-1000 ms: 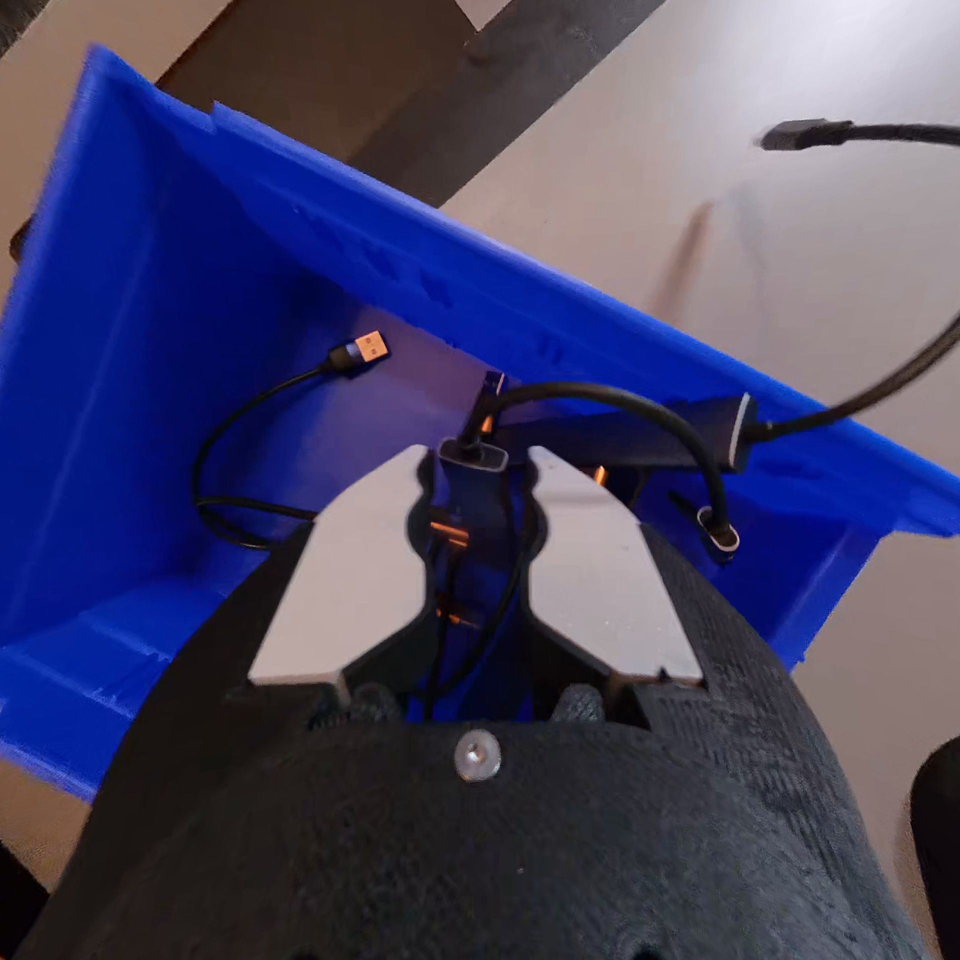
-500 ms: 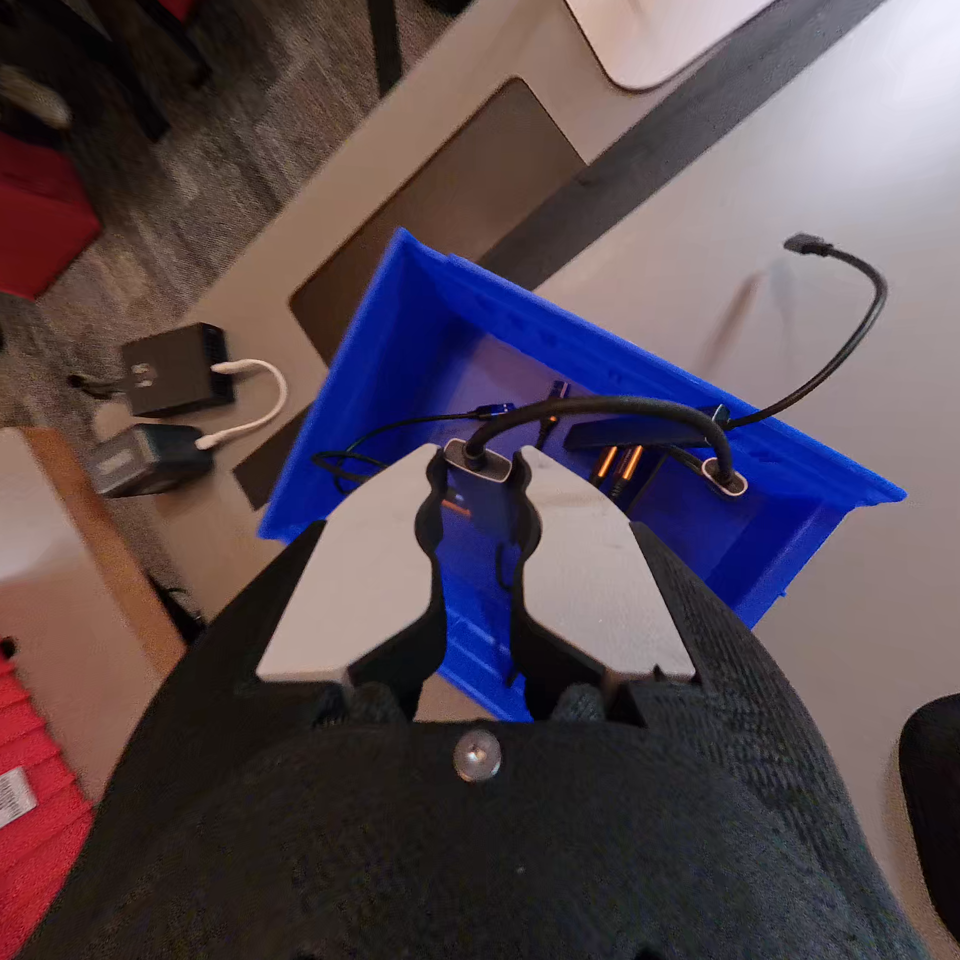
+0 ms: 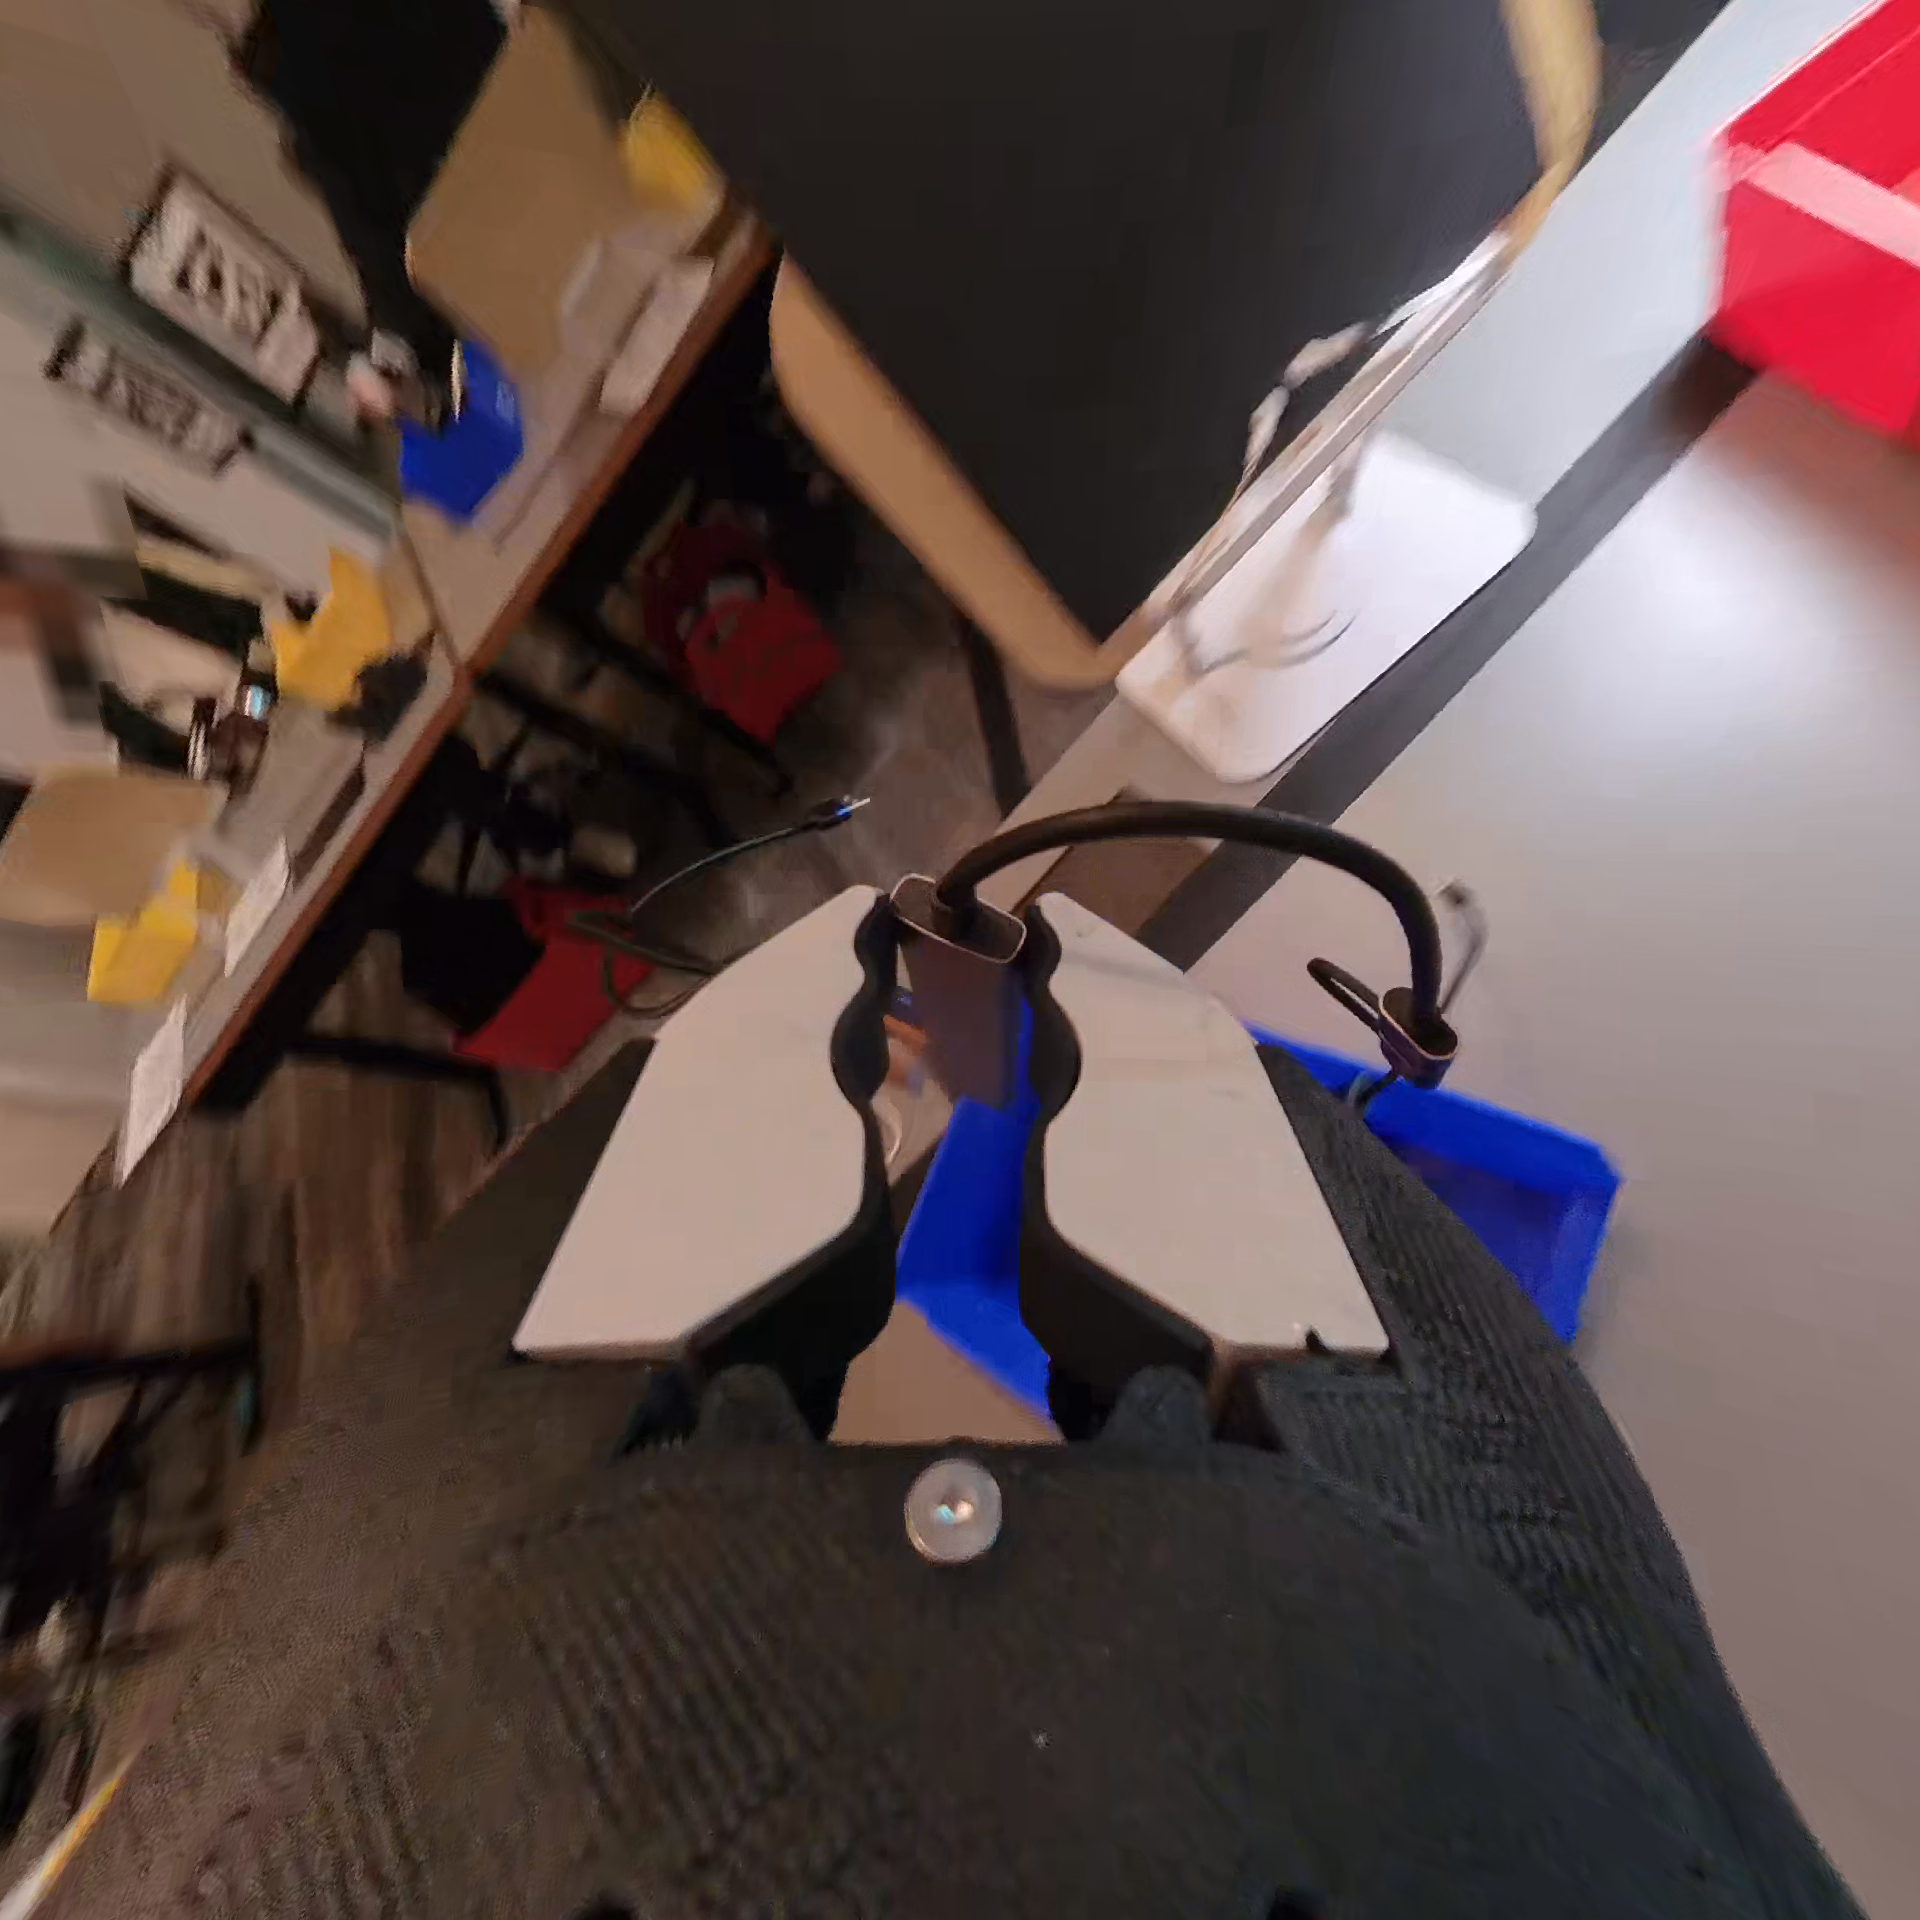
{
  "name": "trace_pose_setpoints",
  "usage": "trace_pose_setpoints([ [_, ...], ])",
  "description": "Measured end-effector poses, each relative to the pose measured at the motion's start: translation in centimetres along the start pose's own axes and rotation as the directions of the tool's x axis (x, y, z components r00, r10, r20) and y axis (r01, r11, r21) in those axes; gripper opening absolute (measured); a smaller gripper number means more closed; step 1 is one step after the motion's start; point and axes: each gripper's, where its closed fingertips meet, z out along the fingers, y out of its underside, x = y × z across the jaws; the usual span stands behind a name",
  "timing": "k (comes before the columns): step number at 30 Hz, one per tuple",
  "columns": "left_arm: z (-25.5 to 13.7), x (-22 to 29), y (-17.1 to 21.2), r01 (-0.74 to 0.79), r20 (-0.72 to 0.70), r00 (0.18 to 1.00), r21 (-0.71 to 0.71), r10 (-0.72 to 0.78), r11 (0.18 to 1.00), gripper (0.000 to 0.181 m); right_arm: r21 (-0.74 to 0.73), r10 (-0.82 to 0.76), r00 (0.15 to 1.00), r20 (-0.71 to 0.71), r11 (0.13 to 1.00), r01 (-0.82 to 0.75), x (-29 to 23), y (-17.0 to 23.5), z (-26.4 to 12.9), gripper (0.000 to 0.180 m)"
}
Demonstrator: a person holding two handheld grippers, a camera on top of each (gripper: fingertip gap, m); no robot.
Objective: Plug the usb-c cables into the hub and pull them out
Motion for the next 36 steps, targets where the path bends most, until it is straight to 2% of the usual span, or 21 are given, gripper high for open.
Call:
trace_pose_setpoints([
  [1,-0.6,1.2,-1.3,-0.005,-0.029,1.000,0.063,0.007,0.998,0.024,0.025,0.016,1.000,0.004,1.000,-0.016,0.1,-0.7,-0.1,0.023],
  [5,-2.4,7.7,-5.3,-0.003,-0.181,0.982,0.305,0.061,0.952,0.024,0.153,0.073,0.996,0.054,0.985,-0.081,0.6,-5.1,-0.7,0.025],
  [9,-3.6,15.4,-7.8,0.106,-0.377,0.919,0.515,0.113,0.851,0.024,0.299,0.112,0.984,0.140,0.942,-0.150,1.0,-11.2,-1.3,0.027],
  [14,-4.7,24.3,-8.4,0.308,-0.617,0.754,0.635,0.225,0.709,0.024,0.444,0.118,0.953,0.278,0.864,-0.237,1.4,-19.4,-2.6,0.027],
  [17,-4.9,28.7,-7.6,0.366,-0.698,0.640,0.644,0.321,0.672,0.024,0.489,0.025,0.960,0.279,0.857,-0.164,1.9,-22.7,-3.3,0.029],
  [19,-5.1,31.2,-6.7,0.366,-0.728,0.554,0.649,0.404,0.667,0.024,0.476,-0.114,0.954,0.278,0.879,-0.033,1.4,-23.6,-3.3,0.034],
  [22,-5.3,33.8,-5.5,0.350,-0.779,0.400,0.617,0.482,0.705,0.024,0.382,-0.287,0.862,0.418,0.916,0.119,-1.6,-21.8,-2.2,0.046],
  [25,-6.3,35.7,-4.0,0.351,-0.795,0.258,0.606,0.548,0.714,0.023,0.321,-0.347,0.749,0.564,0.928,0.188,-5.2,-19.2,-1.0,0.046],
  [27,-6.3,36.5,-3.4,0.354,-0.809,0.198,0.585,0.553,0.729,0.023,0.329,-0.352,0.706,0.615,0.928,0.177,-7.1,-18.6,-0.4,0.037],
  [29,-6.4,36.6,-3.3,0.382,-0.815,0.175,0.574,0.553,0.725,0.023,0.318,-0.359,0.679,0.640,0.928,0.191,-8.1,-17.9,-0.1,0.016],
  [31,-6.6,36.1,-3.5,0.420,-0.817,0.171,0.566,0.550,0.710,0.023,0.348,-0.353,0.683,0.639,0.925,0.153,-8.1,-18.4,-0.3,0.012],
  [32,-6.4,35.6,-4.0,0.446,-0.818,0.207,0.567,0.536,0.693,0.022,0.351,-0.337,0.695,0.635,0.928,0.129,-7.7,-18.7,-0.4,0.007],
  [34,-5.0,33.8,-5.5,0.499,-0.816,0.352,0.578,0.459,0.646,0.015,0.353,-0.295,0.729,0.618,0.932,0.077,-6.4,-19.2,-0.6,0.007],
  [35,-4.3,32.9,-6.0,0.522,-0.816,0.408,0.577,0.409,0.628,0.017,0.350,-0.265,0.740,0.618,0.936,0.042,-5.8,-19.5,-0.7,0.007],
  [36,-3.9,32.5,-6.3,0.540,-0.821,0.431,0.568,0.375,0.621,0.024,0.343,-0.239,0.756,0.610,0.939,0.021,-5.2,-19.6,-0.7,0.007],
])
